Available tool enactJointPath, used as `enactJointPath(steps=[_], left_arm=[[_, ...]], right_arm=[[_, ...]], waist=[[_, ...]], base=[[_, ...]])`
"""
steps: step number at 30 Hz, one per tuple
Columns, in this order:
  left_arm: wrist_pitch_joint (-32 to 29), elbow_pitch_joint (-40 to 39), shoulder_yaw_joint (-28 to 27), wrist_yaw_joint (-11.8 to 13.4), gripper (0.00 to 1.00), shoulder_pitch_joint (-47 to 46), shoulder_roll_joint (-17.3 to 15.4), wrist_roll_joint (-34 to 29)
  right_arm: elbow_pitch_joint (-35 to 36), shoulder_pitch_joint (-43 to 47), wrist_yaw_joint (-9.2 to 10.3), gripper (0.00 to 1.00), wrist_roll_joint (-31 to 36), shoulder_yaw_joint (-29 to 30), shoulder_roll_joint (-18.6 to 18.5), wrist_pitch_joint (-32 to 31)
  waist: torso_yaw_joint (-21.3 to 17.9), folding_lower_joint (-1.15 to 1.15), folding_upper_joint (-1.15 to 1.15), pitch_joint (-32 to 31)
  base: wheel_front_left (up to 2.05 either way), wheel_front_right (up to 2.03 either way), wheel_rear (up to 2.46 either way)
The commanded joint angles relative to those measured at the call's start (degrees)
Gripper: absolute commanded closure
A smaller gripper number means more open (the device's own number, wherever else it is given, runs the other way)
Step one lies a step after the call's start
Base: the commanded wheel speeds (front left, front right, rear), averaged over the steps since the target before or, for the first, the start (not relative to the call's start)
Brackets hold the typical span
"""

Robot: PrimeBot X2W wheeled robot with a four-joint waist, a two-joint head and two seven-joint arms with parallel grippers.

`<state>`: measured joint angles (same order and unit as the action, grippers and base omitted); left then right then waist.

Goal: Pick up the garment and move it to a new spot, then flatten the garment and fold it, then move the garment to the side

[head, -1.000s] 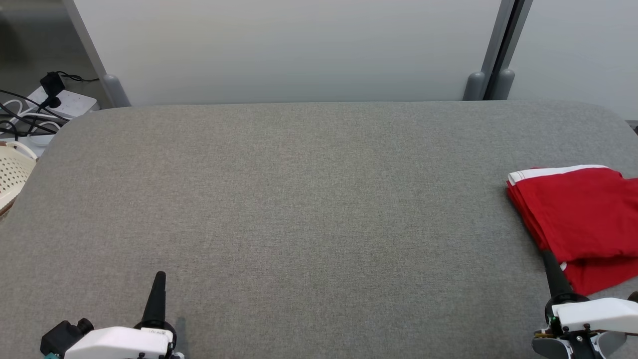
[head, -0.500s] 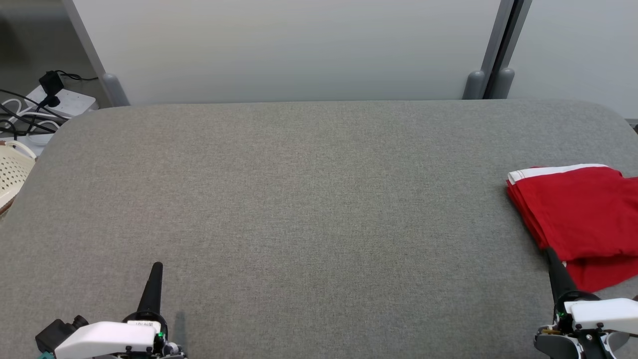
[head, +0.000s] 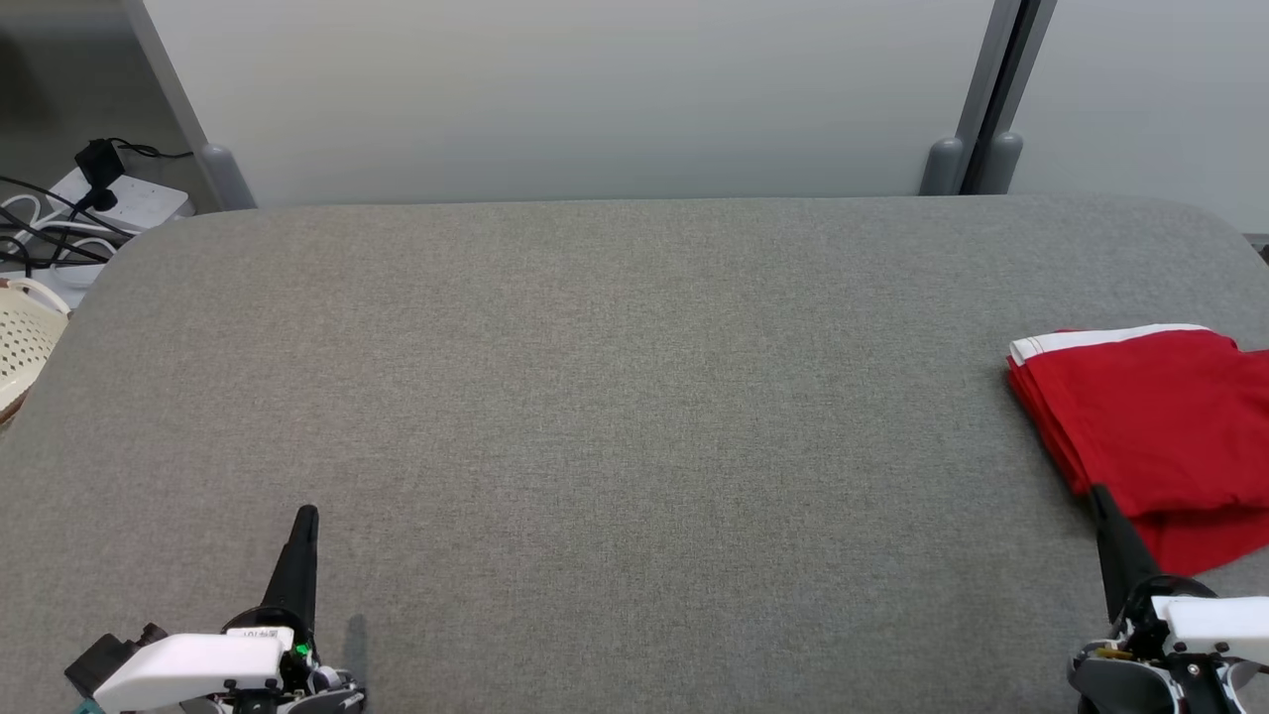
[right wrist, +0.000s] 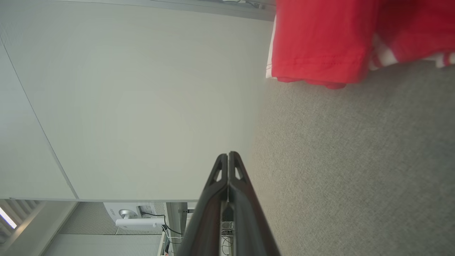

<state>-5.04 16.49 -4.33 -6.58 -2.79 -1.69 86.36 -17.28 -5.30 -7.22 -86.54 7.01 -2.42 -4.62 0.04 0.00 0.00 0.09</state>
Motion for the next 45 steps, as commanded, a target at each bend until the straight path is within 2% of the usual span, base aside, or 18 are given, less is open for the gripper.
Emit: enactJointPath(steps=[1,6,45], left_arm=[[-0.7,-2.0,-2.0,-0.7,1.0,-3.2,-1.1,2.8],[-1.5,-2.4,-2.2,-0.9,1.0,-3.4,-1.2,5.8],[-1.4,-2.4,-2.2,-0.9,1.0,-3.4,-1.2,5.8]], right_arm=[[2.6,-1.0,-0.26,1.0,-2.7,-0.7,-0.5,-1.1],[3.3,-0.9,-0.26,1.0,-5.6,-0.5,-0.5,-1.9],[3.3,-0.9,-0.26,1.0,-5.6,-0.5,-0.5,-1.9]], waist=[[0.0,0.0,0.0,0.0],[0.0,0.0,0.0,0.1],[0.0,0.0,0.0,0.1]], base=[[0.0,0.0,0.0],[0.0,0.0,0.0],[0.0,0.0,0.0]])
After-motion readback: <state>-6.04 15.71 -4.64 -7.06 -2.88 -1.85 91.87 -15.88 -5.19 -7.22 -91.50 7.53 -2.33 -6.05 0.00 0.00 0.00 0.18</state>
